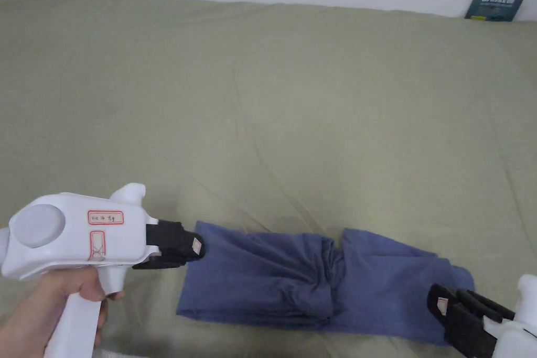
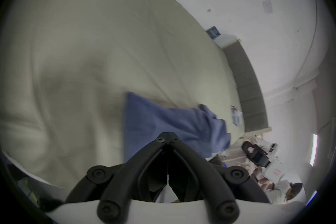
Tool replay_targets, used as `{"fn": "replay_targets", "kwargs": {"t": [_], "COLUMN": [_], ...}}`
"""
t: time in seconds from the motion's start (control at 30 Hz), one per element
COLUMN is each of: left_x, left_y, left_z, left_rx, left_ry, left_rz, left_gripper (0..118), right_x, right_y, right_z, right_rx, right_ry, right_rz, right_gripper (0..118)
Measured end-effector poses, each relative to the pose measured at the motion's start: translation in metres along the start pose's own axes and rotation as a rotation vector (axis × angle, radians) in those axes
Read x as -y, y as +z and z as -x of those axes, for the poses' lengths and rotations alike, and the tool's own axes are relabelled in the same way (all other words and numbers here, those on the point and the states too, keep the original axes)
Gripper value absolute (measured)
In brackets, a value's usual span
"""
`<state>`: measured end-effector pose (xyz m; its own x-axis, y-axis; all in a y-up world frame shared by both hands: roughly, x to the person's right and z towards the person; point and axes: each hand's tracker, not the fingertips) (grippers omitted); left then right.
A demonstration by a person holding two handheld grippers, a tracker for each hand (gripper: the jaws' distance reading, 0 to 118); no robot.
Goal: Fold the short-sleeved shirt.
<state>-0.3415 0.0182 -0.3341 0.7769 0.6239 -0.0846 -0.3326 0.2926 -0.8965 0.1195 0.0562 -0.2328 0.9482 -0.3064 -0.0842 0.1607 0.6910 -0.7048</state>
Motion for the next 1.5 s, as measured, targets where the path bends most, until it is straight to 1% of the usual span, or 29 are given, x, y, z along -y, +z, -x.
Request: {"fn": "replay_targets", "kwargs": {"t": [0.07, 0.1, 0.13, 0.17, 0.2, 0.23, 0.27, 0.3, 0.33, 0.4, 0.47, 0.57, 0.6, 0.63, 0.67, 0.7, 0.73, 0.77, 0.8, 0.9, 0.97, 1.07, 1.13, 1.17, 1.2, 1.23, 1.3, 1.4, 1.5], "left_x": [0.001, 0.003, 0.002, 0.003, 0.003, 0.004, 0.0, -0.003, -0.006, 0.0, -0.001, -0.003, -0.002, -0.001, -0.001, 0.002, 0.005, 0.007, 0.003, 0.0, 0.003, -0.002, -0.007, -0.009, -0.012, -0.016, -0.019, -0.018, -0.019], "left_y": [0.0, -0.002, -0.008, -0.011, -0.016, -0.027, -0.031, -0.036, -0.044, -0.052, -0.061, -0.079, -0.08, -0.078, -0.079, -0.083, -0.086, -0.084, -0.077, -0.056, -0.034, 0.008, 0.04, 0.055, 0.07, 0.082, 0.096, 0.098, 0.081], "left_z": [0.013, 0.017, 0.021, 0.023, 0.028, 0.031, 0.036, 0.039, 0.042, 0.039, 0.041, 0.045, 0.045, 0.045, 0.043, 0.043, 0.049, 0.05, 0.05, 0.05, 0.047, 0.053, 0.059, 0.056, 0.052, 0.043, 0.023, -0.034, -0.088], "left_rx": [0.005, 0.007, 0.025, 0.063, 0.112, 0.175, 0.18, 0.18, 0.213, 0.236, 0.35, 0.403, 0.403, 0.401, 0.301, 0.168, 0.145, 0.322, 0.323, 0.194, 0.195, 0.136, 0.089, 0.054, -0.038, -0.107, -0.152, -0.247, -0.329], "left_ry": [0.015, 0.029, 0.029, 0.037, 0.048, 0.057, 0.013, 0.057, 0.058, 0.07, 0.093, 0.11, 0.107, 0.095, 0.075, 0.063, 0.052, 0.161, 0.19, 0.093, 0.098, 0.077, 0.128, 0.083, 0.039, -0.011, -0.015, -0.165, -0.253], "left_rz": [0.015, 0.024, 0.045, 0.058, 0.078, 0.142, 0.103, 0.133, 0.164, 0.157, 0.157, 0.17, 0.181, 0.178, 0.181, 0.17, 0.17, 0.178, 0.166, 0.12, 0.106, 0.049, 0.007, 0.001, -0.044, -0.038, -0.034, -0.031, -0.002], "left_gripper": [0, 14, 51, 114, 118, 118, 118, 116, 116, 116, 116, 115, 108, 80, 13, 7, 7, 7, 7, 7, 7, 7, 7, 7, 7, 7, 7, 7, 7], "right_x": [-0.001, -0.001, -0.002, -0.002, -0.002, -0.002, -0.002, -0.002, -0.002, -0.001, 0.0, 0.001, 0.001, 0.001, 0.001, 0.0, 0.0, -0.001, -0.002, -0.005, -0.007, -0.009, -0.01, -0.01, -0.01, -0.01, -0.01, -0.008, -0.005], "right_y": [-0.006, -0.008, -0.011, -0.013, -0.015, -0.017, -0.018, -0.018, -0.018, -0.018, -0.019, -0.019, -0.018, -0.016, -0.013, -0.012, -0.01, -0.009, -0.007, 0.001, 0.005, 0.011, 0.013, 0.014, 0.015, 0.015, 0.017, 0.02, 0.026], "right_z": [0.005, 0.007, 0.009, 0.01, 0.011, 0.012, 0.013, 0.014, 0.014, 0.015, 0.014, 0.013, 0.012, 0.012, 0.011, 0.01, 0.009, 0.008, 0.008, 0.004, 0.003, 0.0, -0.002, -0.003, -0.004, -0.004, -0.006, -0.007, -0.012], "right_rx": [-0.012, -0.017, -0.018, -0.018, -0.018, -0.019, -0.02, -0.02, -0.019, -0.014, -0.008, 0.003, 0.006, 0.009, 0.011, 0.013, 0.014, 0.017, 0.022, 0.02, 0.016, 0.004, -0.006, -0.011, -0.015, -0.019, -0.033, -0.042, -0.053], "right_ry": [0.01, 0.012, 0.016, 0.019, 0.023, 0.024, 0.025, 0.027, 0.032, 0.036, 0.039, 0.032, 0.03, 0.03, 0.032, 0.032, 0.033, 0.034, 0.034, 0.029, 0.032, 0.031, 0.029, 0.031, 0.033, 0.033, 0.032, 0.03, 0.022], "right_rz": [0.007, 0.012, 0.018, 0.022, 0.026, 0.031, 0.035, 0.038, 0.04, 0.042, 0.049, 0.053, 0.055, 0.053, 0.049, 0.047, 0.044, 0.041, 0.037, 0.019, 0.008, -0.013, -0.021, -0.026, -0.028, -0.031, -0.036, -0.04, -0.046], "right_gripper": [0, 0, 0, 0, 0, 0, 0, 0, 0, 0, 0, 0, 0, 0, 0, 0, 0, 0, 0, 0, 0, 0, 0, 0, 0, 0, 0, 0, 0]}}
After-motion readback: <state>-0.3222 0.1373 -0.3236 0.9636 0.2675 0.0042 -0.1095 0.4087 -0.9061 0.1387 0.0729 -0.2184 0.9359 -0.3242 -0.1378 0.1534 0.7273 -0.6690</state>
